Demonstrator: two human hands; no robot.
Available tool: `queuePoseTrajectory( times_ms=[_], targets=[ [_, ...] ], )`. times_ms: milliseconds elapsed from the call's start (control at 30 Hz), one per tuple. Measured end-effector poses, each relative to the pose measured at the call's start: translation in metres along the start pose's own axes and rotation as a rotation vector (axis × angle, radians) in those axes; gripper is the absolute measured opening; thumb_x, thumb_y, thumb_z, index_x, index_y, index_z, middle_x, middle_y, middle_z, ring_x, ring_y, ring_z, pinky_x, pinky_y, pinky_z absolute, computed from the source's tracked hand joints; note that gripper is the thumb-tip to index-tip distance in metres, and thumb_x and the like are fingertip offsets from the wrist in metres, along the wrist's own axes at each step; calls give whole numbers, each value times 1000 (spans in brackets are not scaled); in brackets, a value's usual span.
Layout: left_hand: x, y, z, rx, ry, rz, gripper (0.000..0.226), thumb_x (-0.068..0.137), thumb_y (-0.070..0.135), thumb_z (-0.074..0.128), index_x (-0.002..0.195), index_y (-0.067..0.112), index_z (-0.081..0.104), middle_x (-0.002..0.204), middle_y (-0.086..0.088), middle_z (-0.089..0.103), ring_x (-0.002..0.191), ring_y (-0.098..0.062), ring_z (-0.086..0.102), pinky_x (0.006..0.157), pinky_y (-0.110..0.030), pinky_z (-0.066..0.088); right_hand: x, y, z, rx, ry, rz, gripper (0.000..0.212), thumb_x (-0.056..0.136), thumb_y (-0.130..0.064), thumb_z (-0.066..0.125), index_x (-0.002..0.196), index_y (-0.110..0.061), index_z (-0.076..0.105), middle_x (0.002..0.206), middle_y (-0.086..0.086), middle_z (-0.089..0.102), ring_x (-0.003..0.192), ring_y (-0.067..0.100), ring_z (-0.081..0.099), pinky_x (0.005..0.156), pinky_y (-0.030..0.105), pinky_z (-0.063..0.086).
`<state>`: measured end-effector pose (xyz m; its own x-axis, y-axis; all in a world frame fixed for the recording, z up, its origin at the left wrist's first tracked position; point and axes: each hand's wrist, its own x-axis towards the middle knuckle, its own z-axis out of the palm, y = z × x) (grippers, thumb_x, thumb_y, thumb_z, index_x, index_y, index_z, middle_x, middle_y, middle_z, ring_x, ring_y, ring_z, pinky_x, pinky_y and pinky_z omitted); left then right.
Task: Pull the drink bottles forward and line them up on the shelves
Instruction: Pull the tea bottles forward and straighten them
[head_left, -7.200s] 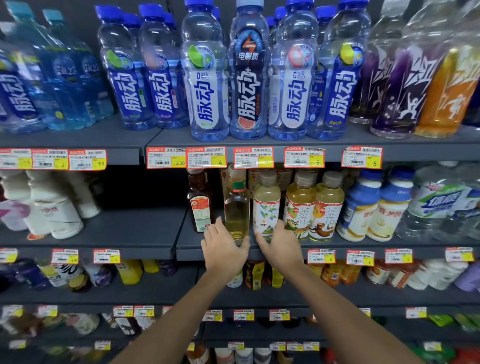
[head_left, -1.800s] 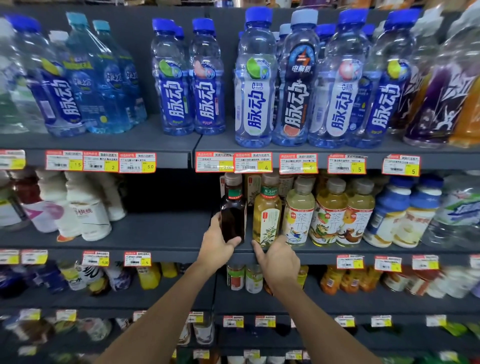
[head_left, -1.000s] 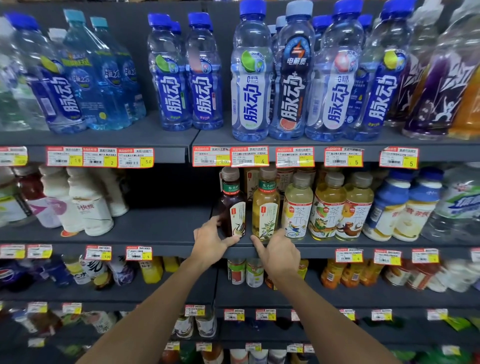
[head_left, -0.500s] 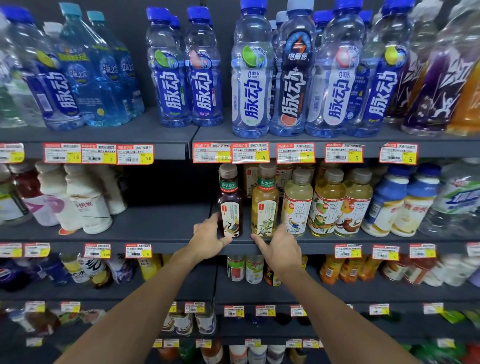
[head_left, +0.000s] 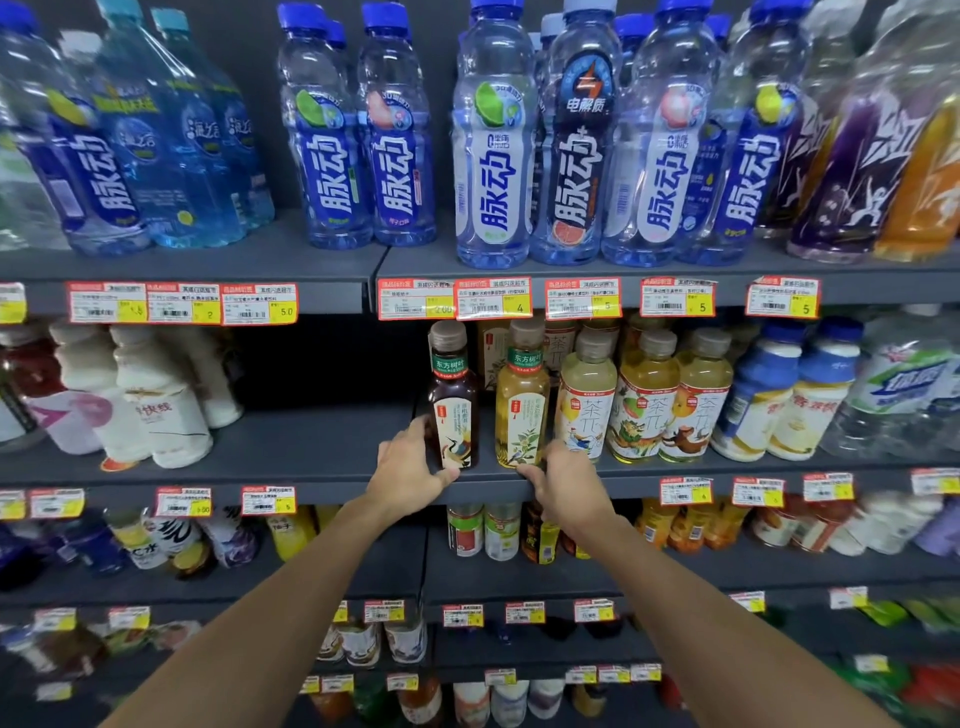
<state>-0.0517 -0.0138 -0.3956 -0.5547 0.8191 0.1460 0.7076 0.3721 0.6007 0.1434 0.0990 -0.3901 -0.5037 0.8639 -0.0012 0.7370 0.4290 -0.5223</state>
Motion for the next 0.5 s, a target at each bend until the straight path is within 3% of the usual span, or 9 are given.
queuePoseTrajectory(
  times_ms=[200, 367, 500],
  targets=[
    [1, 1, 0, 18, -33, -18, 71, 81, 43, 73, 140, 23, 39, 129, -3, 57, 120, -25, 42, 101, -36, 36, 2, -1, -4, -7, -23, 3, 35, 99, -43, 60, 105, -9, 52, 102, 14, 64, 85, 34, 69, 78, 49, 59],
    [-1, 2, 1, 6, -7, 9, 66, 83, 40, 72, 138, 21, 41, 123, -1, 58, 103, -12, 34, 96, -30, 31, 2, -1, -4, -24, -21, 0, 35, 99, -43, 60, 104, -10, 51, 101, 14, 64, 85, 34, 69, 77, 49, 59],
    [-2, 5, 2, -13, -30, -47, 68, 82, 39, 72, 139, 22, 39, 124, -2, 58, 117, -23, 44, 103, -36, 37, 2, -2, -5, -6, -26, 14, 35, 98, -43, 60, 105, -10, 52, 101, 13, 64, 85, 33, 69, 78, 49, 60]
  ],
)
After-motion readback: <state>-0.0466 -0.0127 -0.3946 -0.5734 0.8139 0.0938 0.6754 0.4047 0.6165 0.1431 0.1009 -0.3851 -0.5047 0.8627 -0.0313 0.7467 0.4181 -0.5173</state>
